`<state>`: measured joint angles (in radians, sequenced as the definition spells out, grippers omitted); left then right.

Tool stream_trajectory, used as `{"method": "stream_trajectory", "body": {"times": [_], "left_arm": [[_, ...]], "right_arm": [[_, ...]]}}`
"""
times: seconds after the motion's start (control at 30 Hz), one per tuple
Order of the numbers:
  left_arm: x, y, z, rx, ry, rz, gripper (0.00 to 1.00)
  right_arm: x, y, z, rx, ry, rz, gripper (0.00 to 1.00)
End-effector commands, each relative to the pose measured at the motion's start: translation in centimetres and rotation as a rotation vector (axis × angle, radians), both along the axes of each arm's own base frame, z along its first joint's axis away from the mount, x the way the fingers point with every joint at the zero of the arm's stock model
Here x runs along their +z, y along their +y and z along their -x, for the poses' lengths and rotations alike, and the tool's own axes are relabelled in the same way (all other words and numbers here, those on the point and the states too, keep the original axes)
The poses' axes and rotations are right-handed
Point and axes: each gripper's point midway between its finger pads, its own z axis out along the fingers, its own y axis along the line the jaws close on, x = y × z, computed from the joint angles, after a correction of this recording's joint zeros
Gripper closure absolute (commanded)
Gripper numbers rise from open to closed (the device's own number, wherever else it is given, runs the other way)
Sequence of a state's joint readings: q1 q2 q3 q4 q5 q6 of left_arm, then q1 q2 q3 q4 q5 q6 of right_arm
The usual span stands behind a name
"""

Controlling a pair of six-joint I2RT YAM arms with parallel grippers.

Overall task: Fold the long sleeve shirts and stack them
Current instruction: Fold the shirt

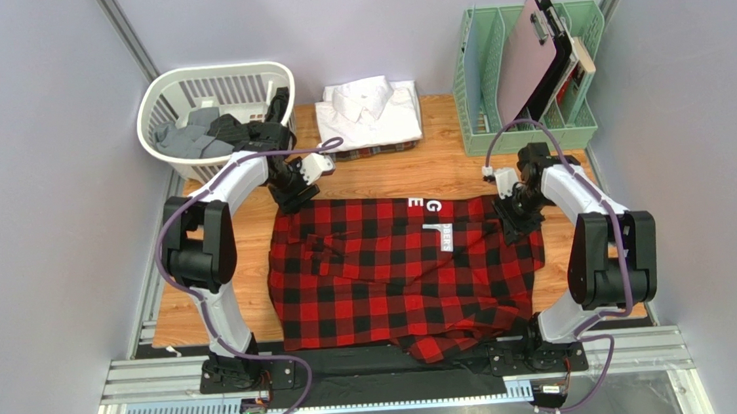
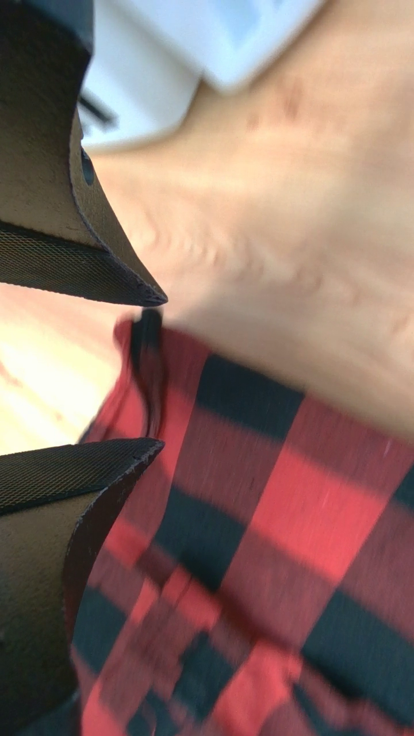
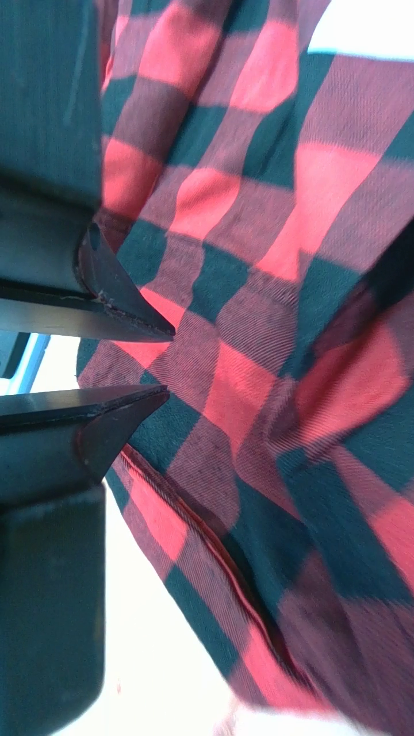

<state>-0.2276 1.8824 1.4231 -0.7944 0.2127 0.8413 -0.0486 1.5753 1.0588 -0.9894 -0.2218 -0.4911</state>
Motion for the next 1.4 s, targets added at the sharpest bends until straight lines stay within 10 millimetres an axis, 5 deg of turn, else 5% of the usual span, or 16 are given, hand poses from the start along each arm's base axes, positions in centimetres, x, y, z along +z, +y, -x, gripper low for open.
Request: {"method": "stream_trajectory", "body": {"times": [0.0,0.2,0.63,0.73,0.87,0.9,1.1,1.23,1.37], "left_arm": [[0.4,0.4,-3.2,-0.056,-0.071,-0.063,0.39],[-1.4,0.8,-3.5,-0.095,-0.028,-0.103,0.48],[0.7,0.4,-0.2,-0.174,0.039,-0.057,0.43],[0.2,1.2,-0.8,-0.166,0.033,-0.108,0.52],[-0.4,1.8,-2.2,-0.143,0.021,-0.149,0.96],[0.1,1.7,-3.0,-0.124,0.001,-0.148,1.00],[-0.5,2.0,-6.6,-0.049,-0.043,-0.184,1.00],[-2.7,2.9,-6.9,-0.039,0.000,-0.238,1.00],[-3.6,3.9,-6.7,-0.025,0.015,-0.268,1.00]], "right_arm": [[-1.5,-1.5,-0.8,0.012,-0.046,0.080,0.72],[-3.5,-3.1,-1.6,0.005,-0.047,0.153,0.74],[-4.3,-4.5,-2.9,0.030,-0.066,0.228,0.75],[-4.6,-4.7,-2.9,0.040,-0.068,0.234,0.76],[-4.6,-5.6,-3.1,0.051,-0.076,0.285,0.76],[-4.7,-5.7,-3.2,0.055,-0.080,0.290,0.76],[-4.4,-6.0,-4.1,0.071,-0.092,0.305,0.76],[-3.9,-5.9,-4.7,0.080,-0.105,0.299,0.75],[-1.2,-4.2,-5.6,0.082,-0.152,0.207,0.70]]}}
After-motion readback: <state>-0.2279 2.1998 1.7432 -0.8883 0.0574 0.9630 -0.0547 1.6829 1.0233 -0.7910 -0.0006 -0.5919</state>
